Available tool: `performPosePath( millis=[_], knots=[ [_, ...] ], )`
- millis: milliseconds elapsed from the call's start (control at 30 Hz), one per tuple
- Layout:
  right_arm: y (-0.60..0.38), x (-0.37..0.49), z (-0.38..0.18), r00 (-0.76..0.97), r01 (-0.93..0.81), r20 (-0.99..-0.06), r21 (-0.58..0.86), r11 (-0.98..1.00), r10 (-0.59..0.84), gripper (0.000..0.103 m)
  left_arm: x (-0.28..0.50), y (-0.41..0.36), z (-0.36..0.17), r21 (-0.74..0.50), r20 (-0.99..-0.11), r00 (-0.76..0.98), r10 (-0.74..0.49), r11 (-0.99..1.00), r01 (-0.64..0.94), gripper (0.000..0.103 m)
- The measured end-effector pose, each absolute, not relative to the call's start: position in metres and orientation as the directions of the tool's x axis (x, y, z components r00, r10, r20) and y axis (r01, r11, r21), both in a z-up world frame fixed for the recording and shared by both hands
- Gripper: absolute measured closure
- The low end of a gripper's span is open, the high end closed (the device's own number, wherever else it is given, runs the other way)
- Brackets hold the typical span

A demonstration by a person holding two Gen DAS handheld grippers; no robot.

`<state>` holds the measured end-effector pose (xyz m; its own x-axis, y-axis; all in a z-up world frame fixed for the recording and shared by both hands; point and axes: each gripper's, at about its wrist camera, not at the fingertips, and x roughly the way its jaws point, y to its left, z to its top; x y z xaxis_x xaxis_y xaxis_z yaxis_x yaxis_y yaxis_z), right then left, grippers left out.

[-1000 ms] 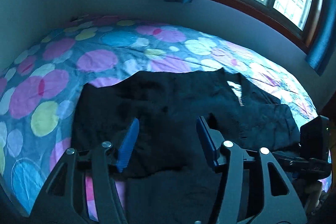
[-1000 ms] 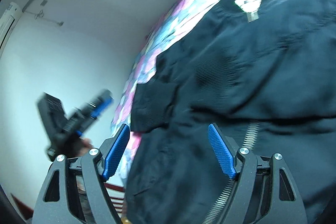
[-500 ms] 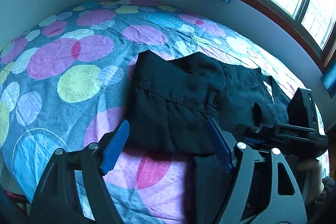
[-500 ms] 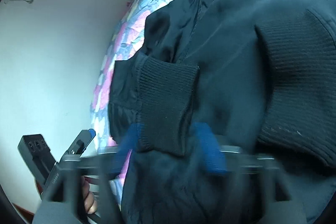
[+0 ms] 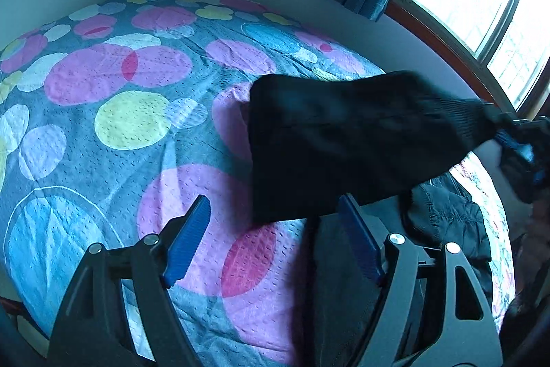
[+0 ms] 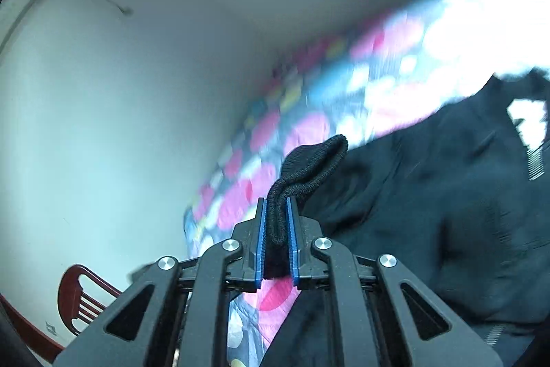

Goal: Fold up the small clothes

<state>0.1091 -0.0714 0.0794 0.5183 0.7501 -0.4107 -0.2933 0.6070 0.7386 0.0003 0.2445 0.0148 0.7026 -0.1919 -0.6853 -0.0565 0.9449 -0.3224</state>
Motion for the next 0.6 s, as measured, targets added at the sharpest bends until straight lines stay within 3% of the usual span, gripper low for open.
performPosePath(
  millis=[133, 267, 400, 600],
  knots=[
    [-0.153, 0.073, 0.087, 0.641, -0.229, -0.415, 0.699, 0.678, 0.645, 0.092, 0.005, 0.234, 0.010, -0.313, -0.702, 0.682, -0.206, 0.949, -0.036, 0.026],
    [-0.222, 0.050, 0.057, 0.731, -0.053, -0.515, 0.612, 0.789, 0.448, 0.092, 0.012, 0.216, 0.004, -0.310, -0.721, 0.656, -0.222, 0.951, -0.019, 0.026],
    [-0.277, 0.046, 0.011, 0.722, 0.118, -0.602, 0.591, 0.798, 0.340, 0.093, 0.020, 0.191, -0.001, -0.280, -0.743, 0.632, -0.223, 0.960, 0.010, 0.026],
    [-0.309, 0.034, -0.018, 0.716, 0.189, -0.626, 0.600, 0.777, 0.310, 0.093, 0.032, 0.163, -0.010, -0.212, -0.773, 0.607, -0.186, 0.977, 0.030, 0.026]
  ],
)
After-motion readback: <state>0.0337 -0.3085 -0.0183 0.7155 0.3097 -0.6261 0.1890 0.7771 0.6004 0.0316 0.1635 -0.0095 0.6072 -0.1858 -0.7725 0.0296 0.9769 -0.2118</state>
